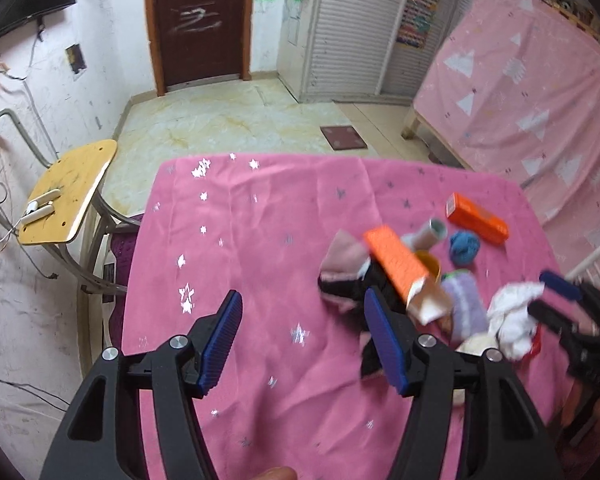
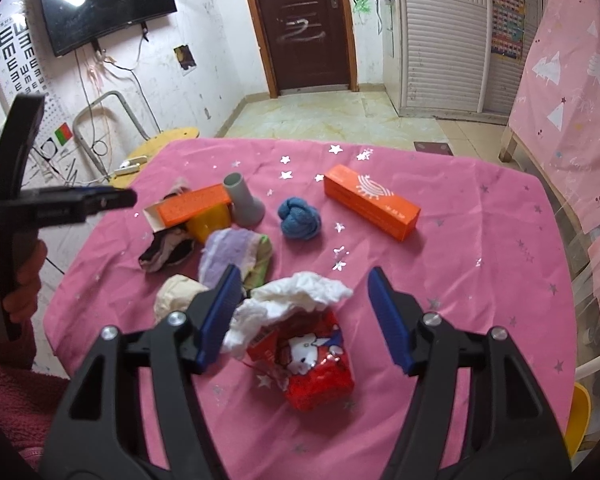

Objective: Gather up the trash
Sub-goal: 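Grasp the black glove with left tool while right tool grasps white tissue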

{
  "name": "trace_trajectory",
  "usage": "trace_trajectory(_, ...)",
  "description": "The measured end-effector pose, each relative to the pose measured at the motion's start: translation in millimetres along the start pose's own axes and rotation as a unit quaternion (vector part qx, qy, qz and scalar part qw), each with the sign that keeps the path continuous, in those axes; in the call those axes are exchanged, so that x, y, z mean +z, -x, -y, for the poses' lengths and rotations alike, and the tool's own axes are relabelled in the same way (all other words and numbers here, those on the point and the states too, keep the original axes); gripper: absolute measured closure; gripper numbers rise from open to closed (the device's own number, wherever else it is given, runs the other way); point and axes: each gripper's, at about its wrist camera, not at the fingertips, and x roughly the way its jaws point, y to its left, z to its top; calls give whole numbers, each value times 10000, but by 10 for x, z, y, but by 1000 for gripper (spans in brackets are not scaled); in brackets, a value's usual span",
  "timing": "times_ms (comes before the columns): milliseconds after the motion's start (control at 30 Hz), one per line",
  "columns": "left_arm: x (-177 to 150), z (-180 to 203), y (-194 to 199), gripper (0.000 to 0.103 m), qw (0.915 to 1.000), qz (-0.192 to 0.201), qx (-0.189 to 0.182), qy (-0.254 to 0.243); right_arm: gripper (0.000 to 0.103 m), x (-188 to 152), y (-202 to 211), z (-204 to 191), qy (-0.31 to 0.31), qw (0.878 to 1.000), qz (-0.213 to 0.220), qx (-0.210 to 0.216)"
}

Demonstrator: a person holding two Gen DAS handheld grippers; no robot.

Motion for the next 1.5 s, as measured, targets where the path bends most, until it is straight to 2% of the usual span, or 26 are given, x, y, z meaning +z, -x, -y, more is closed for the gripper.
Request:
trace_trajectory(233,-108,230,-165,47,9983,-247,-298,-447,40,13,-135,-5,-53,9999,-141,64)
trace_trajectory(533,-42,478,-361,47,9967,-345,-505,-534,40,-1,-163,37,-66,9998,-171,84)
trace_trajectory(733,-44,573,-434,48,9965,-333,-415,-643,40,-14,-216,33,-3,9996,-241,148)
trace_trajectory(833,-55,572,-433,60,9966,-319,-406,-636,40,-16,-258,4,23,9994,-278,179)
trace_trajectory(967,-81,517,-400,68,9967,-320,-416,-612,40,-23,-310,-50,82,9993,-321,178)
trace_trajectory(1233,-129,373,-159,69,9982,-91,-136,-572,40,-24,-373,-144,224,9991,-347,65)
trace_trajectory(1267,-131,344,-118,69,9984,-45,-80,-554,42,-21,-383,-146,217,9991,-349,59)
trace_trajectory(1300,-125,304,-82,69,9986,-12,-44,-533,48,-21,-391,-150,210,9992,-346,60)
trace_trajectory(1433,-108,171,64,69,9990,103,58,-441,63,-1,-415,-165,209,9992,-332,79)
trace_trajectory(1500,-109,140,130,69,9988,161,103,-443,68,3,-414,-177,250,9992,-317,40)
